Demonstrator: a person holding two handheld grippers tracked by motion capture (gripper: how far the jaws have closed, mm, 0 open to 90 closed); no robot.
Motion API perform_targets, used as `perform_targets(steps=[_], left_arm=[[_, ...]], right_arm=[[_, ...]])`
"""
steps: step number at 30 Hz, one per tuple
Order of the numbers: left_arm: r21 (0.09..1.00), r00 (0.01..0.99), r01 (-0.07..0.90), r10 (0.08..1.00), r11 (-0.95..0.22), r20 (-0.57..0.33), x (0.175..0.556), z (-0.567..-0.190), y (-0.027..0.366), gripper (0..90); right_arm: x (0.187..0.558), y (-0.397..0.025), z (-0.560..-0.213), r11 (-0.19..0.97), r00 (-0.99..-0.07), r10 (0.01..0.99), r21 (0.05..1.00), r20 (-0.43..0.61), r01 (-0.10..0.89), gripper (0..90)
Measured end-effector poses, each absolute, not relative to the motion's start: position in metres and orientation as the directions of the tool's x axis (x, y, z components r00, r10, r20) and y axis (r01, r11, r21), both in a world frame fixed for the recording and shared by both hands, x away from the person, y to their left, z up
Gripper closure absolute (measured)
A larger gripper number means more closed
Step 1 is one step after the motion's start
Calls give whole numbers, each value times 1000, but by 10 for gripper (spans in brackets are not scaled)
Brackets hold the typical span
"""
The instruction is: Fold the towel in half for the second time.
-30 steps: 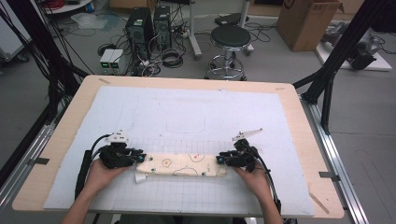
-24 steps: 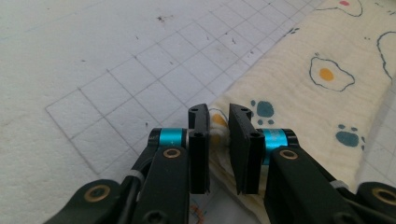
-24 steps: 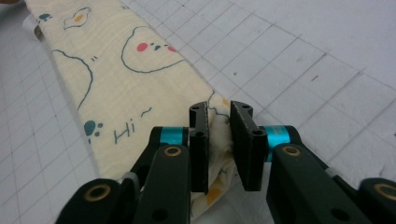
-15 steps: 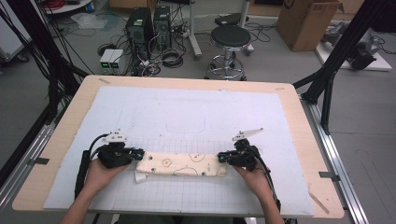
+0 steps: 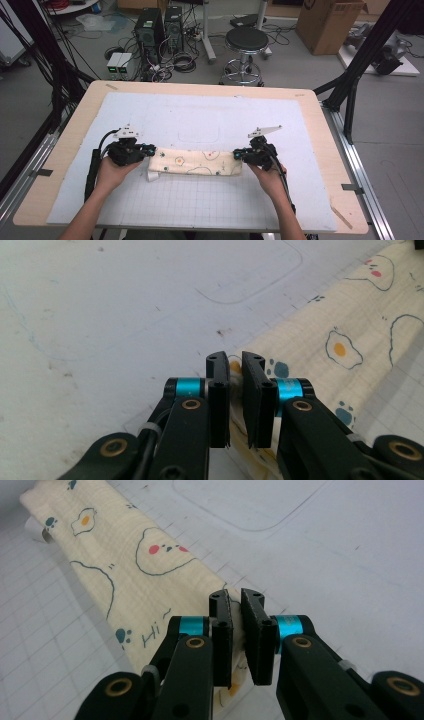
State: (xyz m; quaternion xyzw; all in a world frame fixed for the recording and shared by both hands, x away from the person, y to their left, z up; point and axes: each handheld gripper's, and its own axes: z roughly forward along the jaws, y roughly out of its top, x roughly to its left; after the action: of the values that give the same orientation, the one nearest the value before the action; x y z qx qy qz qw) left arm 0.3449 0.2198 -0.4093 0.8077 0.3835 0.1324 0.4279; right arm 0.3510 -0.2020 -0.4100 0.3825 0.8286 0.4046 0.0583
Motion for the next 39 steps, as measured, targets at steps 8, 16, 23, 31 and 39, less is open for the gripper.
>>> perform_targets(steps=[8,16,23,31,39], left_arm=[[793,631,517,769,-322,-99,369,-413,215,817],[776,580,564,804,-282,-130,385,-431,212,814],[767,566,588,808,-257,-163,391,-435,212,808],[771,561,582,814,-259,-151,389,-432,217,699],[804,594,535,792,-259,-140,381,-419,221,614]], right_arm=[[379,-199,-415,362,-658,726,702,200,613,835],[396,-201,-431,314,-610,759,692,228,650,833],[398,-202,-435,299,-602,762,693,240,656,828],[397,-206,-432,273,-602,752,703,270,657,728],[392,-213,-422,225,-606,736,737,301,638,651]])
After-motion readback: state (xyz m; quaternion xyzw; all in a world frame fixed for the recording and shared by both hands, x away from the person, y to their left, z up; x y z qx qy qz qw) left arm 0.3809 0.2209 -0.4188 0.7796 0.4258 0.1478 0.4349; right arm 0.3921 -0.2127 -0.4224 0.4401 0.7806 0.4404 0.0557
